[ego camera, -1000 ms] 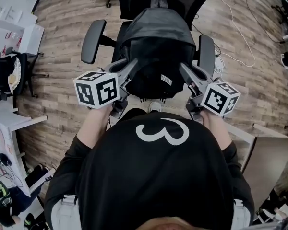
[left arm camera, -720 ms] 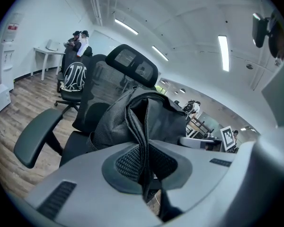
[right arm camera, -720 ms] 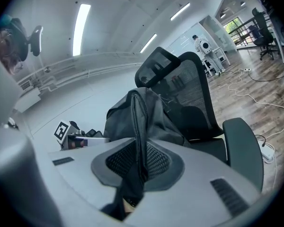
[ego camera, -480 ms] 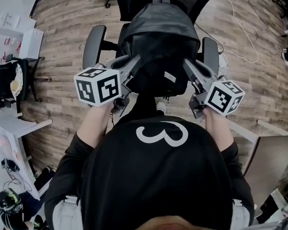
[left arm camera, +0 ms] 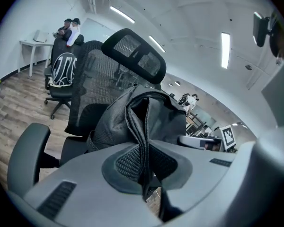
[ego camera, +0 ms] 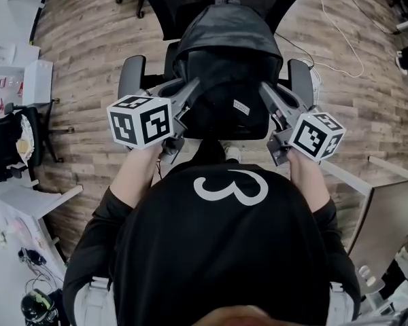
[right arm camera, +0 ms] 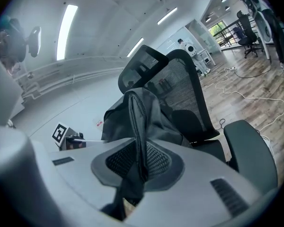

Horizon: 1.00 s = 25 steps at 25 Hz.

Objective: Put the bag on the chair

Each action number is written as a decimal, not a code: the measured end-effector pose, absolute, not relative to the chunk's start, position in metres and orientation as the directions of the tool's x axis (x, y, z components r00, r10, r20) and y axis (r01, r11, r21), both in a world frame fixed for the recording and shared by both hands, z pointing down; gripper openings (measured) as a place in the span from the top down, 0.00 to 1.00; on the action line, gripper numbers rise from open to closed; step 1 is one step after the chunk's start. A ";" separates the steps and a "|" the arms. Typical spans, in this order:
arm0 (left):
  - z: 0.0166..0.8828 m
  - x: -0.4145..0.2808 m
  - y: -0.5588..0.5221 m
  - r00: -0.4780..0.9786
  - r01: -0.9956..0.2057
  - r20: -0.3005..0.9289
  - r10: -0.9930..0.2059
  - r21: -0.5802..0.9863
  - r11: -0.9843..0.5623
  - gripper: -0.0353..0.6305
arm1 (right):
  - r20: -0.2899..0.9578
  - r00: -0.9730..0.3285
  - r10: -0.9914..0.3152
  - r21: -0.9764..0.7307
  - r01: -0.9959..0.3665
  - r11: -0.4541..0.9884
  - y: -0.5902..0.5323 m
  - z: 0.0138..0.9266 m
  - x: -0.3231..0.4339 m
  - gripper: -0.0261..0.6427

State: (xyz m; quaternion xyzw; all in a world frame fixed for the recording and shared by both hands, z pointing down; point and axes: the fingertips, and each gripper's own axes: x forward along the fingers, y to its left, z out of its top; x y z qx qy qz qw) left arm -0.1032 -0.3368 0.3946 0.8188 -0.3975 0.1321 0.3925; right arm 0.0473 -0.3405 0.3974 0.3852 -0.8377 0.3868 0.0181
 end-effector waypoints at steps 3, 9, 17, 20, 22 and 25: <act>0.399 -0.109 -0.355 0.662 -0.744 0.529 -0.530 0.544 -0.388 0.89 | 0.336 -0.685 -0.646 -0.629 -0.674 0.387 -0.357 0.400 0.041 0.87; 0.410 -0.119 -0.390 0.680 -0.730 0.530 -0.506 0.548 -0.408 0.89 | 0.350 -0.658 -0.667 -0.625 -0.694 0.357 -0.387 0.410 0.032 0.87; 0.424 -0.124 -0.432 0.698 -0.715 0.537 -0.474 0.557 -0.422 0.89 | 0.384 -0.628 -0.677 -0.618 -0.719 0.318 -0.425 0.424 0.027 0.87; 0.433 -0.125 -0.443 0.701 -0.712 0.544 -0.460 0.565 -0.417 0.89 | 0.389 -0.623 -0.679 -0.623 -0.721 0.304 -0.437 0.433 0.026 0.87; 0.438 -0.125 -0.450 0.704 -0.710 0.546 -0.455 0.569 -0.415 0.89 | 0.391 -0.618 -0.682 -0.624 -0.723 0.298 -0.445 0.438 0.026 0.87; 0.446 -0.125 -0.459 0.704 -0.710 0.548 -0.451 0.570 -0.414 0.89 | 0.395 -0.612 -0.686 -0.624 -0.726 0.289 -0.454 0.447 0.026 0.87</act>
